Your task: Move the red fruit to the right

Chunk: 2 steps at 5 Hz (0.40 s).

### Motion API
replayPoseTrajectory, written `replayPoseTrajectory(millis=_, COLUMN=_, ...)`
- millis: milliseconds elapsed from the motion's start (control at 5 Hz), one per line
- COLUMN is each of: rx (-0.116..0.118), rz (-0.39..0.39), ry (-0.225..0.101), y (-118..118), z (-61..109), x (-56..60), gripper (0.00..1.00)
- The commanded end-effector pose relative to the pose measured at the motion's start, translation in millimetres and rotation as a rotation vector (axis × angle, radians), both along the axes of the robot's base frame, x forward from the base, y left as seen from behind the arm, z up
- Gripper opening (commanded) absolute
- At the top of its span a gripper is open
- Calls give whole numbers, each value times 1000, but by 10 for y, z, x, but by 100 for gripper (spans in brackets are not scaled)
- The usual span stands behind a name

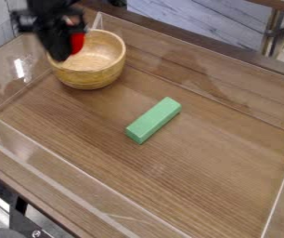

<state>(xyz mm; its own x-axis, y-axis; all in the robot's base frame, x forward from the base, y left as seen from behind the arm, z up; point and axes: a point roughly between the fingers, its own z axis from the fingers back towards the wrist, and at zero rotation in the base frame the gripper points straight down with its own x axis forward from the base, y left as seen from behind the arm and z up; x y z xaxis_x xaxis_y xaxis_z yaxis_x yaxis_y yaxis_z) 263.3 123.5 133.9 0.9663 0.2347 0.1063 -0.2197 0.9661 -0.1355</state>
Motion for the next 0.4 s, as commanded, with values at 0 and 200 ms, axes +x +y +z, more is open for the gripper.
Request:
replayPoseTrajectory(millis=0, rx=6, rz=-90, ry=-76, y=-363, z=320, x=174, gripper=0)
replayPoseTrajectory(millis=200, rx=-11, rz=-207, ry=-81, y=-793, z=330, x=241, gripper=0)
